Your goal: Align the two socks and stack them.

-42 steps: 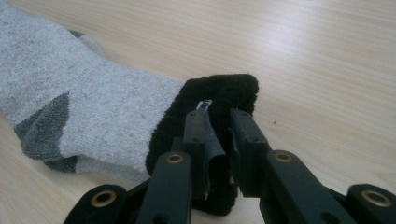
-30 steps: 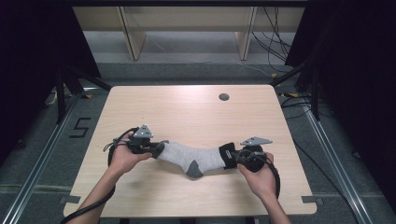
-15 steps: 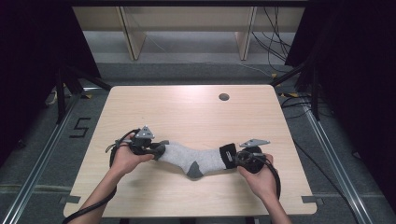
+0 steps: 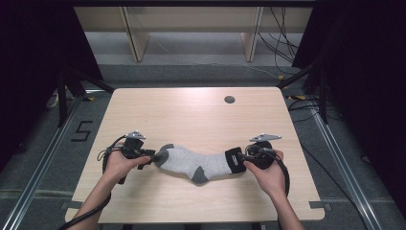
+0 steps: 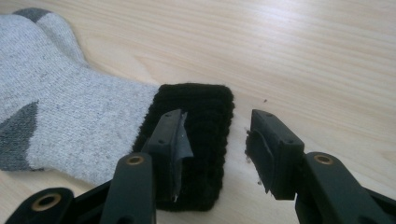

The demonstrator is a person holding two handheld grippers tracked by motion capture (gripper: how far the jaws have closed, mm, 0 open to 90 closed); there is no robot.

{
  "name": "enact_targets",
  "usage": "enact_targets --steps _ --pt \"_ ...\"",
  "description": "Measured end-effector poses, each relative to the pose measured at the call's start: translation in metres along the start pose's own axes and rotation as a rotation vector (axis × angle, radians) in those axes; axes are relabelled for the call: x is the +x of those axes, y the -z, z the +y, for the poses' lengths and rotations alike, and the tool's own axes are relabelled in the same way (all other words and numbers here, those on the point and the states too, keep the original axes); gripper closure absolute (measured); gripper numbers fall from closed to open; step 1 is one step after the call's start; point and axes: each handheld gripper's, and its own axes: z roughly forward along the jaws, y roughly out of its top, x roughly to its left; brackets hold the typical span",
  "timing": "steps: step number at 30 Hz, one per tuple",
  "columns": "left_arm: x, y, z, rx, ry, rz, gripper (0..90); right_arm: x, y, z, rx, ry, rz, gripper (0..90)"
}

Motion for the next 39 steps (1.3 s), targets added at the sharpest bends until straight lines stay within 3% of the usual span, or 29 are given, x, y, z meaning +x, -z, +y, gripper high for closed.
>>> enact_targets --steps 3,4,5,6,7,9,11,15,18,20,22,23,25,29,31,35,37,39 --pt "0.002 -0.006 0.0 0.022 0.0 -0.009 63.6 -0.001 -0.008 0.002 0.025 -0.015 0.008 58.1" --pt "0.002 -0.007 0.001 0.033 -0.01 -0.004 66.0 -0.003 -0.011 0.002 0.02 0.014 0.002 60.0" --pt "0.003 -0.008 0.002 0.06 -0.044 0.005 68.5 -0.003 -0.013 0.002 0.029 0.003 0.021 61.4" --pt "0.002 -0.009 0.002 0.053 -0.041 0.011 72.0 -0.004 -0.015 0.002 0.042 0.005 0.011 64.3" --pt "0.003 -0.008 0.003 0.075 -0.065 0.014 74.7 -0.003 -0.016 0.002 0.043 -0.01 0.017 67.0" --pt "0.001 -0.008 0.004 0.078 -0.078 0.032 86.2 -0.002 -0.018 0.001 0.059 -0.024 0.024 76.1" --pt "-0.001 -0.002 0.007 0.073 -0.084 0.032 89.9 -0.001 -0.018 0.001 0.057 -0.026 0.025 78.9" --pt "-0.008 0.006 0.016 0.039 -0.111 0.048 90.0 -0.001 -0.019 0.001 0.041 -0.034 0.028 80.2" --pt "-0.011 0.009 0.024 0.015 -0.131 0.058 90.0 -0.004 -0.017 0.003 0.043 0.021 0.027 80.4" --pt "-0.012 0.007 0.027 0.02 -0.15 0.048 90.0 -0.004 -0.018 0.003 0.038 0.021 0.027 80.3" --pt "-0.011 0.003 0.027 0.032 -0.157 0.034 79.9 -0.004 -0.019 0.002 0.023 0.02 0.025 79.9" --pt "-0.011 0.0 0.026 0.02 -0.152 0.038 79.9 -0.004 -0.019 0.002 0.024 0.022 0.025 79.7" --pt "-0.011 -0.005 0.024 0.028 -0.153 0.034 60.1 -0.003 -0.016 0.002 0.056 -0.001 0.025 78.9" --pt "-0.011 -0.011 0.021 0.039 -0.158 0.036 54.9 -0.002 -0.016 0.001 0.062 -0.017 0.029 78.0" --pt "-0.009 -0.014 0.02 0.06 -0.173 0.031 55.3 -0.002 -0.016 0.001 0.063 -0.014 0.029 78.0" --pt "-0.01 -0.02 0.02 0.085 -0.231 0.021 70.0 -0.002 -0.017 0.001 0.06 -0.017 0.03 77.9" --pt "-0.012 -0.023 0.02 0.089 -0.221 0.029 80.2 -0.002 -0.017 0.001 0.06 -0.015 0.027 77.9" --pt "-0.012 -0.022 0.02 0.098 -0.216 0.029 82.3 -0.001 -0.016 0.001 0.062 -0.019 0.027 77.9"
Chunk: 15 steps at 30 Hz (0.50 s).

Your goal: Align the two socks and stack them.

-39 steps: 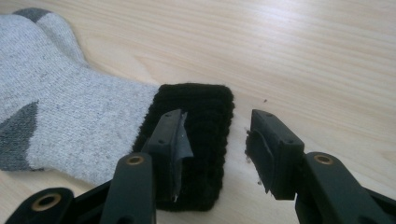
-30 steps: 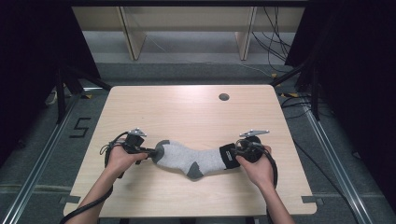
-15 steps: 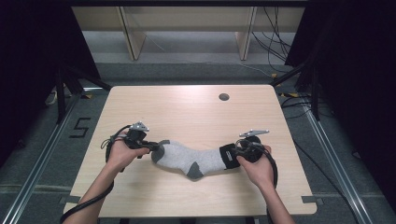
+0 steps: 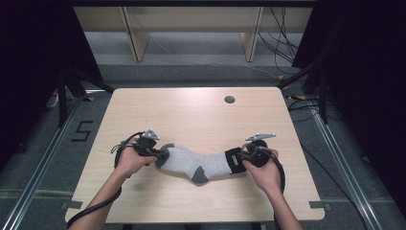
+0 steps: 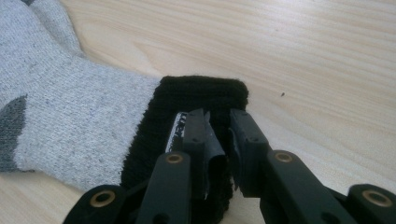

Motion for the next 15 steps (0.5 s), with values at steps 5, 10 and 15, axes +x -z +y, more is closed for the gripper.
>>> enact_targets --steps 5,10,15 --pt "-0.005 0.018 0.011 -0.036 -0.04 0.022 82.6 -0.001 0.0 0.0 0.004 0.012 0.0 77.8" --pt "-0.003 0.025 0.028 -0.076 -0.054 0.056 82.0 -0.001 0.001 -0.001 0.009 0.002 0.02 77.6" --pt "0.007 0.002 0.029 -0.016 -0.043 0.066 78.5 -0.002 0.003 -0.002 0.015 0.0 0.005 77.5"
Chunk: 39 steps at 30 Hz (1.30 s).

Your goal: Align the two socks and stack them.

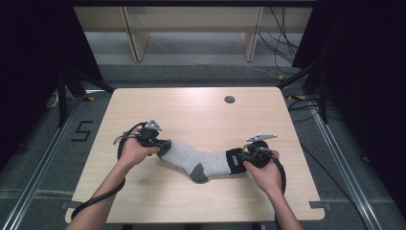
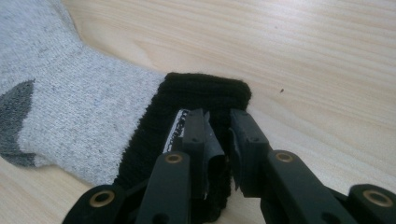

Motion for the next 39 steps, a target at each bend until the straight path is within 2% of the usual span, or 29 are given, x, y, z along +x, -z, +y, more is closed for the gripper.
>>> enact_targets --steps 1,3,4,5,6,9,10,11,12,14,15,16,17,18,20,21,22,23,24,26,27,29,31,32,33,34,37,38,39 --pt "0.001 -0.005 -0.002 0.005 0.003 -0.004 78.5 0.0 0.0 0.0 0.0 0.0 0.0 77.5" --pt "0.001 -0.011 -0.005 0.012 0.014 -0.018 71.5 -0.001 -0.001 -0.001 -0.017 0.006 -0.003 77.4" --pt "0.0 -0.01 -0.005 0.006 0.017 -0.011 71.5 -0.001 0.0 -0.001 -0.015 0.006 -0.004 77.3" --pt "-0.002 -0.008 -0.004 -0.001 0.018 -0.018 65.9 -0.002 -0.001 -0.001 -0.016 0.007 -0.014 77.4" --pt "-0.002 -0.006 -0.004 -0.009 0.014 -0.014 61.6 -0.002 0.0 -0.001 -0.014 0.007 0.006 78.4" --pt "-0.007 0.004 0.0 -0.042 0.01 0.012 61.1 -0.002 0.0 0.001 -0.022 0.012 0.007 83.3" --pt "-0.009 0.007 0.001 -0.057 0.006 0.016 61.1 -0.001 0.003 0.001 -0.011 0.005 -0.006 84.0" --pt "-0.012 0.01 0.003 -0.076 0.004 0.015 61.3 0.004 0.005 0.002 -0.023 -0.034 -0.003 84.2" --pt "-0.015 0.011 0.004 -0.089 0.0 0.006 61.4 0.0 0.006 0.003 -0.036 0.028 0.0 84.2" --pt "-0.021 0.01 0.006 -0.097 -0.012 -0.009 62.6 0.002 0.01 0.005 -0.057 0.033 -0.003 84.1" --pt "-0.024 0.007 0.007 -0.087 -0.02 -0.021 62.6 0.002 0.01 0.006 -0.054 0.031 0.004 84.0" --pt "-0.025 0.005 0.006 -0.073 -0.015 -0.034 65.2 0.003 0.012 0.007 -0.049 0.045 -0.017 83.5" --pt "-0.026 0.001 0.005 -0.044 -0.016 -0.052 67.7 0.005 0.01 0.006 -0.041 0.025 -0.013 83.2" --pt "-0.027 -0.004 0.003 -0.023 -0.013 -0.056 69.4 0.002 0.007 0.007 -0.022 0.054 0.001 82.6" --pt "-0.027 -0.011 -0.001 0.04 -0.041 -0.054 70.2 0.002 0.001 0.004 -0.001 0.049 -0.042 79.9" --pt "-0.027 -0.015 -0.003 0.05 -0.037 -0.055 70.2 0.001 -0.001 0.003 0.017 0.043 -0.045 79.1" --pt "-0.028 -0.018 -0.006 0.043 -0.022 -0.056 70.3 -0.002 -0.004 0.001 0.001 0.041 -0.041 78.6" --pt "-0.027 -0.018 -0.007 0.049 -0.026 -0.053 70.6 -0.003 -0.005 0.0 -0.009 0.032 -0.036 78.1" --pt "-0.027 -0.018 -0.008 0.041 -0.016 -0.057 70.6 -0.003 -0.004 -0.001 -0.005 0.008 -0.035 75.9" --pt "-0.027 -0.018 -0.008 0.043 -0.013 -0.053 70.4 -0.003 -0.004 -0.001 -0.006 0.01 -0.036 73.7" --pt "-0.03 -0.018 -0.008 0.023 0.016 -0.044 69.3 -0.005 -0.005 -0.002 -0.014 0.03 -0.04 69.3" --pt "-0.031 -0.014 -0.008 0.018 0.015 -0.035 63.3 -0.006 -0.004 -0.002 -0.026 0.009 -0.055 61.3" --pt "-0.032 -0.009 -0.01 -0.036 0.037 -0.021 52.7 -0.01 0.0 -0.003 -0.041 -0.015 -0.058 53.2" --pt "-0.032 -0.005 -0.011 -0.058 0.05 -0.011 48.9 -0.011 0.003 -0.003 -0.049 -0.024 -0.035 50.3" --pt "-0.032 0.0 -0.014 -0.086 0.066 0.002 38.4 -0.012 0.007 -0.005 -0.095 -0.042 -0.038 44.2" --pt "-0.032 0.003 -0.016 -0.103 0.07 0.016 38.4 -0.012 0.007 -0.005 -0.095 -0.042 -0.038 44.2" --pt "-0.027 0.017 -0.027 -0.145 0.102 0.033 30.4 -0.016 0.013 -0.007 -0.089 -0.088 -0.042 39.4" --pt "-0.026 0.019 -0.03 -0.155 0.108 0.034 26.4 -0.017 0.014 -0.008 -0.092 -0.129 -0.028 37.2" --pt "-0.022 0.026 -0.037 -0.164 0.115 0.039 21.4 -0.021 0.015 -0.009 -0.086 -0.12 -0.017 35.9"
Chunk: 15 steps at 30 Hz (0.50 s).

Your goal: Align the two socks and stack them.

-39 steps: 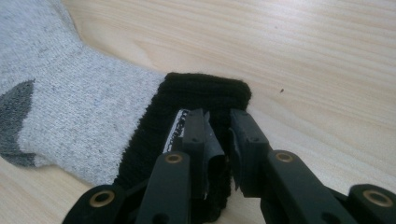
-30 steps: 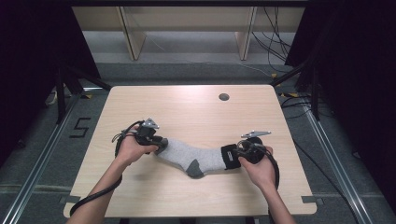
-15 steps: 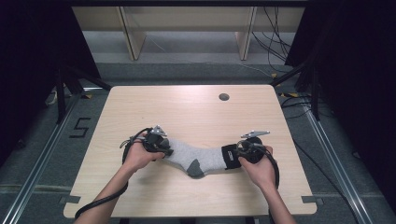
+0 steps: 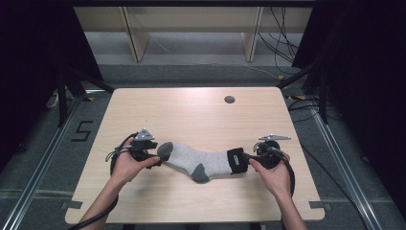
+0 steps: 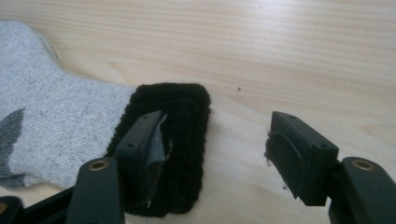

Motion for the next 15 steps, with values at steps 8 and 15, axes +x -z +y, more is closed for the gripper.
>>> enact_targets --steps 8,15 --pt "0.012 0.016 -0.02 -0.034 0.102 0.018 21.5 -0.005 0.005 -0.004 -0.002 0.014 -0.025 36.8" --pt "0.011 0.024 -0.027 -0.075 0.148 0.026 23.2 -0.002 0.006 -0.005 -0.018 0.03 -0.017 39.4"
